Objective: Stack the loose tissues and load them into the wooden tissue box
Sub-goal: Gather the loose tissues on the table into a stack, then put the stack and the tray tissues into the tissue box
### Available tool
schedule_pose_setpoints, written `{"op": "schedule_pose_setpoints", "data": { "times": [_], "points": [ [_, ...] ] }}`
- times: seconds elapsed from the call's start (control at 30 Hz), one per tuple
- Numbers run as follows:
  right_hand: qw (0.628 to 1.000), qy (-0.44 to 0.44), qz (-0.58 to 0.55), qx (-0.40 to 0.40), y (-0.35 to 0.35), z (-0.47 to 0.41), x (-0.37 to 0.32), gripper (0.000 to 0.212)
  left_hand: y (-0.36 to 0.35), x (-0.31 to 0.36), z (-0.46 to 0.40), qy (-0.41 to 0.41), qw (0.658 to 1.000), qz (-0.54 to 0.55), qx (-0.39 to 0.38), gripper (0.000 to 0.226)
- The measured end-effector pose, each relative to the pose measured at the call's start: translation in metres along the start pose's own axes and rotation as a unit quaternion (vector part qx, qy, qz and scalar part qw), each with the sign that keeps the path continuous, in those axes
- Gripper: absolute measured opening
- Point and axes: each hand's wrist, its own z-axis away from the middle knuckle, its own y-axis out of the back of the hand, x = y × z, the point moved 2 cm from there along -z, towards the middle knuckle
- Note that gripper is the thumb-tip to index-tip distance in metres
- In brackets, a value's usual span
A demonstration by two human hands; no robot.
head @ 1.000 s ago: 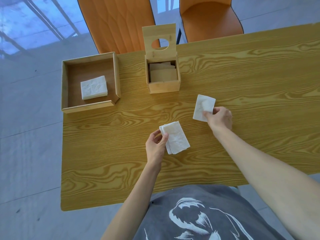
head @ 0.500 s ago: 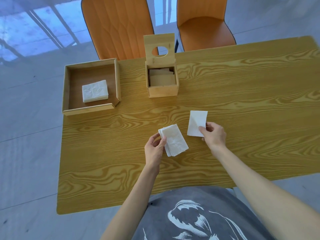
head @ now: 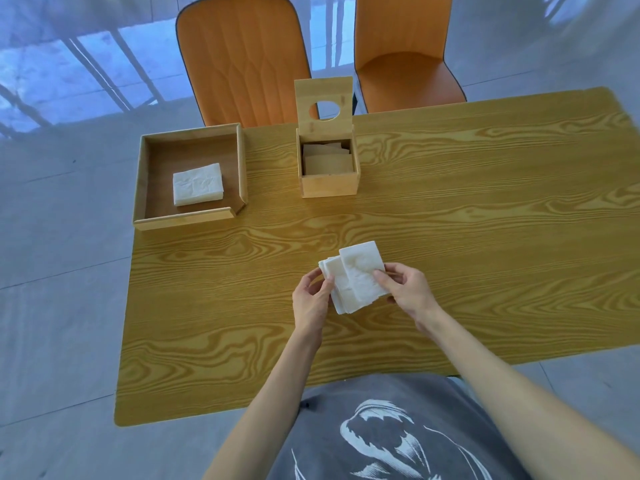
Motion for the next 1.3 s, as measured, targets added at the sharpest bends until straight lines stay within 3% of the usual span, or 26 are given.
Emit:
{"op": "schedule_pose_setpoints", "data": {
  "times": [0.4, 0.53, 0.6, 0.7, 0.8, 0.9, 1.1, 1.2, 1.3],
  "points": [
    [0.991, 0.037, 0.129, -0.028, -0.017, -0.003, 0.006, 0.013, -0.003, 0.009, 0.001, 0.010, 0.999, 0.002, -0.048, 0.038],
    [0.982, 0.051, 0.182, -0.011, -0.016, -0.004, 0.005, 0.017, -0.004, 0.014, -0.001, 0.006, 0.997, -0.034, -0.068, 0.025],
    [0.981, 0.059, 0.184, 0.003, -0.015, -0.004, 0.002, 0.024, -0.003, 0.017, -0.003, 0.018, 0.996, -0.031, -0.085, 0.016],
    [0.986, 0.062, 0.151, 0.013, -0.013, -0.009, -0.005, 0.039, 0.000, 0.023, -0.009, 0.038, 0.992, 0.006, -0.121, 0.021],
    [0.996, 0.016, 0.058, -0.072, -0.014, -0.015, -0.015, 0.050, 0.005, 0.031, -0.015, 0.046, 0.985, 0.064, -0.156, 0.024],
    [0.990, 0.005, 0.033, -0.137, -0.016, -0.020, -0.023, 0.041, 0.012, 0.039, -0.019, 0.038, 0.980, 0.087, -0.176, 0.030],
    [0.968, 0.140, 0.201, -0.061, -0.019, -0.028, -0.038, 0.020, 0.028, 0.055, -0.026, -0.103, 0.977, -0.137, -0.125, 0.031],
    [0.929, 0.179, 0.319, -0.059, -0.025, -0.030, -0.038, 0.026, 0.031, 0.058, -0.028, -0.162, 0.947, -0.256, -0.106, 0.042],
    [0.910, 0.197, 0.362, -0.054, -0.028, -0.031, -0.032, 0.031, 0.031, 0.058, -0.026, -0.184, 0.924, -0.321, -0.095, 0.045]
  ]
}}
